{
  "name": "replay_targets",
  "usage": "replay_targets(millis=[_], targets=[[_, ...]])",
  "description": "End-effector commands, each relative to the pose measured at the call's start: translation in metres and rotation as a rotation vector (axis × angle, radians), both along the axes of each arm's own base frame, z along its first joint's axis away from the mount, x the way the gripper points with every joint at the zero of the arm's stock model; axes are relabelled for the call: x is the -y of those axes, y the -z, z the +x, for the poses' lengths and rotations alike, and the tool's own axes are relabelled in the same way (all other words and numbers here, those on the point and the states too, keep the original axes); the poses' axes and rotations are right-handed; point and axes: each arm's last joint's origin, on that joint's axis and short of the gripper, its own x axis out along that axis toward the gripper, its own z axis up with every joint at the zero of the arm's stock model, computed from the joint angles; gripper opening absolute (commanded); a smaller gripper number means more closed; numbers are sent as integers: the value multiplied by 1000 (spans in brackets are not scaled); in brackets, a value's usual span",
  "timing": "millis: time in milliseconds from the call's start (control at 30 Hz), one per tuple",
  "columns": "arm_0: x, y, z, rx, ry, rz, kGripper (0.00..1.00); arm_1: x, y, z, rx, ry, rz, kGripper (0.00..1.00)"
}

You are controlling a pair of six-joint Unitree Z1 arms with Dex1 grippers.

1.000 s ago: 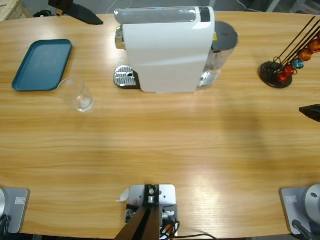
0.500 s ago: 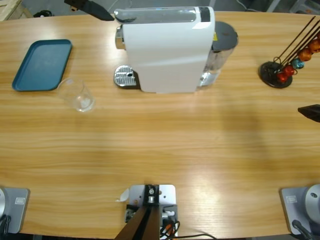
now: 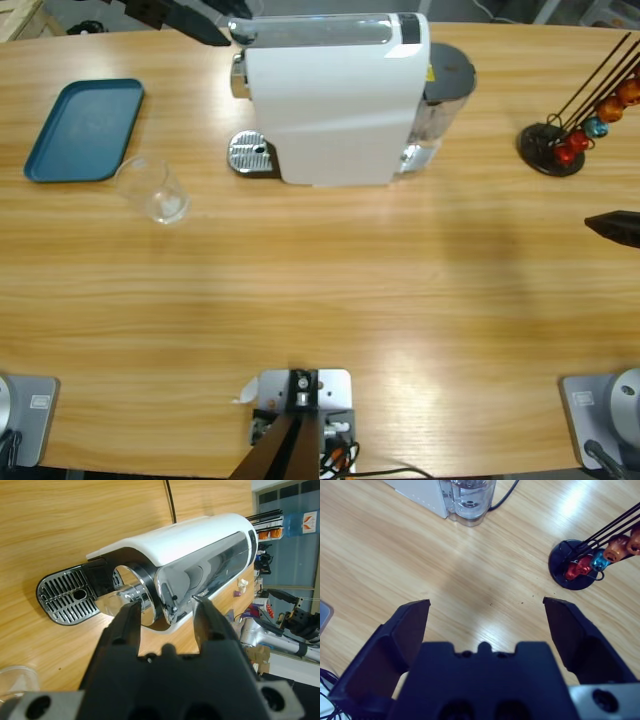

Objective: Pour coffee

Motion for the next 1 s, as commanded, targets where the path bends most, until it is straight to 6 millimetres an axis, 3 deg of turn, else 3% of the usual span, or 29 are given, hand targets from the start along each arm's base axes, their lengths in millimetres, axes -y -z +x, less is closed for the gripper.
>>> replay_targets(millis=[33, 133, 200, 700, 1000], targets=[[-1, 14, 4, -57, 23, -8, 304, -2, 6, 2, -28, -11, -21, 1000], [-2, 16, 4, -61, 29, -8, 258, -3, 6, 2, -28, -12, -21, 1000], [-5, 16, 2, -62, 29, -2, 29, -3, 6, 2, -29, -12, -22, 1000], [-10, 9, -2, -38, 21, 5, 0, -4, 6, 4, -35, -13, -25, 1000], [-6, -23, -7, -8, 103, -145, 0, -5, 7, 5, -37, -13, -27, 1000]])
